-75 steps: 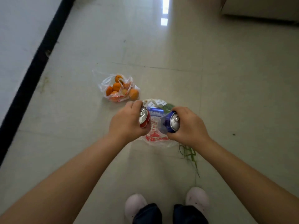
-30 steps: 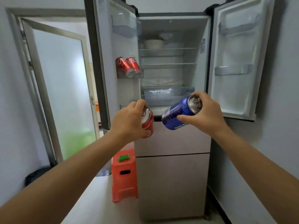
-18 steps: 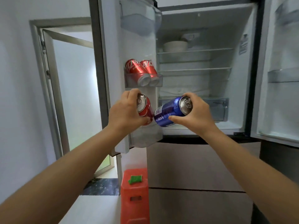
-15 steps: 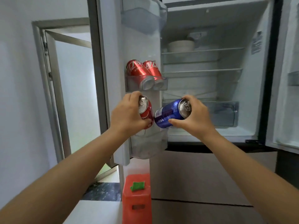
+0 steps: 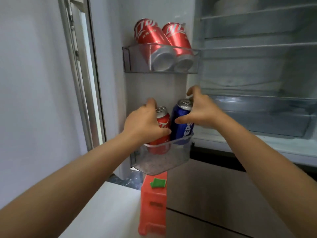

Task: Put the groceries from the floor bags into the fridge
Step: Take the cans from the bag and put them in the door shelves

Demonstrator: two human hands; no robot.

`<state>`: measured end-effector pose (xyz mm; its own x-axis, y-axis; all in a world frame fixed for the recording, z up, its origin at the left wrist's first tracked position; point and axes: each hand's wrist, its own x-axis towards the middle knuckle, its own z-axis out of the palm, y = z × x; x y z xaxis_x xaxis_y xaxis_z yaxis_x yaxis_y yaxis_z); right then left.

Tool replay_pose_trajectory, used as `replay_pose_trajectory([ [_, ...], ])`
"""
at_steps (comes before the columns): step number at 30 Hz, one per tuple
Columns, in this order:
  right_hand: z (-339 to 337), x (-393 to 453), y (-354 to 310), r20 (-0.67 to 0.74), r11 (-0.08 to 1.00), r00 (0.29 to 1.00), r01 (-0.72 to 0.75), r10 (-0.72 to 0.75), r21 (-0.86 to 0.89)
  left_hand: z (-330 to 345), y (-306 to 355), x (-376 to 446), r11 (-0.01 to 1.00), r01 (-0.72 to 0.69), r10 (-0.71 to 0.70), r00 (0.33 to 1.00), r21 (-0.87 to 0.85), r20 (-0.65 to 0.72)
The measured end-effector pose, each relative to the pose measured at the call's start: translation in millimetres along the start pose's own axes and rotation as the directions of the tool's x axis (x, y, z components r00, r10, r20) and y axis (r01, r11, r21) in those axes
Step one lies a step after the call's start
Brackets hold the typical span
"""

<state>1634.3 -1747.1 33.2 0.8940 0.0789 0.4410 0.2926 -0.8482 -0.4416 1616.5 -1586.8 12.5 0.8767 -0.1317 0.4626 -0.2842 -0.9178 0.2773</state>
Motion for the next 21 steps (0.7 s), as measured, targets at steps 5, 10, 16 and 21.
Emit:
replay_pose_trajectory([
  [5, 9, 18, 7, 0.222, 0.989, 0.971, 0.113, -0.088, -0.100, 14, -3, 12, 0.993, 0.118, -0.115, 0.990, -0.031, 0.080],
  [10, 19, 38, 10, 0.369, 0.976, 0.921, 0.179, -0.121, -0.125, 24, -8, 19, 0.977, 0.195, -0.182, 0.973, -0.084, 0.143],
  [16, 30, 42, 16, 0.366, 0.967, 0.920, 0.206, -0.140, -0.147, 26, -10, 26, 0.971, 0.233, -0.221, 0.961, -0.058, 0.166],
  [21, 60, 35, 15, 0.223, 0.907, 0.947, 0.293, -0.232, -0.304, 31, -9, 21, 0.968, 0.143, -0.167, 0.980, 0.204, 0.108],
])
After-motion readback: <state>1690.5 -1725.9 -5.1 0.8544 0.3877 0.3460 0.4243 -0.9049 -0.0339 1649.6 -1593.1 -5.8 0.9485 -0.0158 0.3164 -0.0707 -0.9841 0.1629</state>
